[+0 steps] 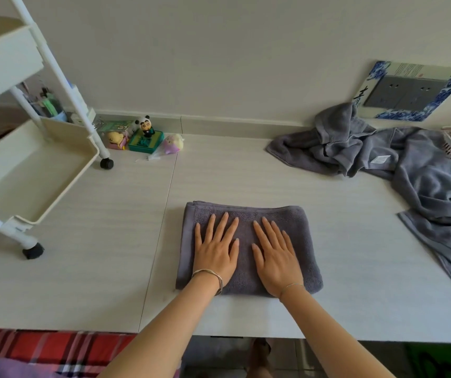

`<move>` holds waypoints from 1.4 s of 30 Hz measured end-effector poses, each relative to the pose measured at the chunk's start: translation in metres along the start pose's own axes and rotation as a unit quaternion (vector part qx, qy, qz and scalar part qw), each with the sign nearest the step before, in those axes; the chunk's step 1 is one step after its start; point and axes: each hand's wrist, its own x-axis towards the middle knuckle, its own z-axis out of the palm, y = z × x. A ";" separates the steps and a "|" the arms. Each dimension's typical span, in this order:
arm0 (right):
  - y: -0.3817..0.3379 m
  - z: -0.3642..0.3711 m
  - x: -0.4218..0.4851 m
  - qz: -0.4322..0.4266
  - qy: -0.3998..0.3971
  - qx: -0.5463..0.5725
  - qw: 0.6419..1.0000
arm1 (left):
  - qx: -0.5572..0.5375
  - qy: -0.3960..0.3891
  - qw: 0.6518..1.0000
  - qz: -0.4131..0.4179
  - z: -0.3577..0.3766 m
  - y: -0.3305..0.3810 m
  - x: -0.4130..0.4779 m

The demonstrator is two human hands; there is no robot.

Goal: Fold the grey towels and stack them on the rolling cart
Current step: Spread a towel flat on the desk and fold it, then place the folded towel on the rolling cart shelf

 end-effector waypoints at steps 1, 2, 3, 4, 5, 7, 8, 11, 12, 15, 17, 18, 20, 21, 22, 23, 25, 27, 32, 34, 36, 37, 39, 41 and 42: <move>0.009 -0.003 0.000 0.007 0.001 -0.004 1.000 | 0.001 0.002 1.000 -0.004 0.000 0.000 0.002; 0.018 -0.006 -0.001 0.015 0.003 -0.008 1.000 | 0.007 0.000 1.000 -0.006 0.000 -0.001 0.003; 0.026 -0.008 -0.002 0.024 0.008 -0.009 1.000 | 0.012 -0.003 1.000 -0.010 0.002 -0.003 0.004; 0.034 -0.010 -0.003 0.035 0.011 -0.004 0.999 | 0.011 -0.012 1.000 -0.019 0.001 -0.004 0.004; 0.042 -0.012 -0.003 0.049 0.008 0.006 0.999 | 0.012 -0.015 1.000 -0.025 0.002 -0.005 0.005; 0.057 -0.016 -0.002 0.085 -0.011 0.038 0.996 | 0.012 -0.015 0.999 -0.038 0.000 -0.009 0.008; 0.063 -0.018 -0.002 0.101 -0.025 0.054 0.993 | 0.013 -0.020 0.999 -0.045 -0.003 -0.011 0.010; 0.075 -0.027 -0.009 0.141 -0.039 0.146 0.978 | 0.004 -0.042 0.998 -0.052 -0.013 -0.019 0.010; 0.076 -0.032 -0.012 0.158 -0.032 0.203 0.966 | -0.007 -0.041 0.997 -0.058 -0.017 -0.023 0.008; 0.072 -0.053 -0.024 0.224 -0.006 0.345 0.911 | -0.084 0.001 0.992 -0.098 -0.034 -0.038 -0.008; 0.073 -0.064 -0.032 0.249 -0.032 0.357 0.900 | -0.166 0.038 0.974 -0.148 -0.043 -0.048 -0.020; 0.075 -0.067 -0.037 0.255 -0.059 0.359 0.896 | -0.206 0.046 0.962 -0.175 -0.046 -0.052 -0.025; 0.076 -0.069 -0.045 0.263 -0.104 0.369 0.885 | -0.263 0.027 0.942 -0.209 -0.049 -0.058 -0.032; 0.074 -0.070 -0.048 0.264 -0.116 0.369 0.884 | -0.278 -0.001 0.935 -0.218 -0.050 -0.061 -0.034; 0.072 -0.072 -0.049 0.262 -0.120 0.365 0.885 | -0.288 -0.039 0.930 -0.226 -0.053 -0.065 -0.036; 0.069 -0.073 -0.049 0.262 -0.120 0.363 0.886 | -0.291 -0.085 0.924 -0.233 -0.054 -0.067 -0.036; 0.065 -0.074 -0.045 0.274 -0.112 0.372 0.880 | -0.290 -0.159 0.913 -0.239 -0.054 -0.069 -0.037; 0.059 -0.075 -0.041 0.296 -0.113 0.393 0.863 | -0.296 -0.163 0.910 -0.238 -0.053 -0.068 -0.037; 0.051 -0.076 -0.039 0.355 -0.118 0.494 0.785 | -0.475 -0.173 0.807 -0.307 -0.061 -0.061 -0.038; 0.047 -0.079 -0.041 0.357 -0.126 0.552 0.743 | -0.528 -0.188 0.771 -0.302 -0.066 -0.057 -0.041; 0.040 -0.086 -0.044 0.334 -0.127 0.591 0.723 | -0.577 -0.203 0.737 -0.287 -0.084 -0.051 -0.048; 0.036 -0.092 -0.044 0.320 -0.125 0.606 0.718 | -0.602 -0.201 0.722 -0.275 -0.093 -0.050 -0.052; 0.026 -0.109 -0.040 0.287 -0.121 0.622 0.718 | -0.632 -0.187 0.708 -0.253 -0.108 -0.058 -0.055; 0.011 -0.131 -0.031 0.245 -0.120 0.638 0.720 | -0.659 -0.161 0.697 -0.234 -0.128 -0.070 -0.055; 0.001 -0.144 -0.022 0.221 -0.118 0.644 0.723 | -0.674 -0.139 0.690 -0.224 -0.144 -0.077 -0.054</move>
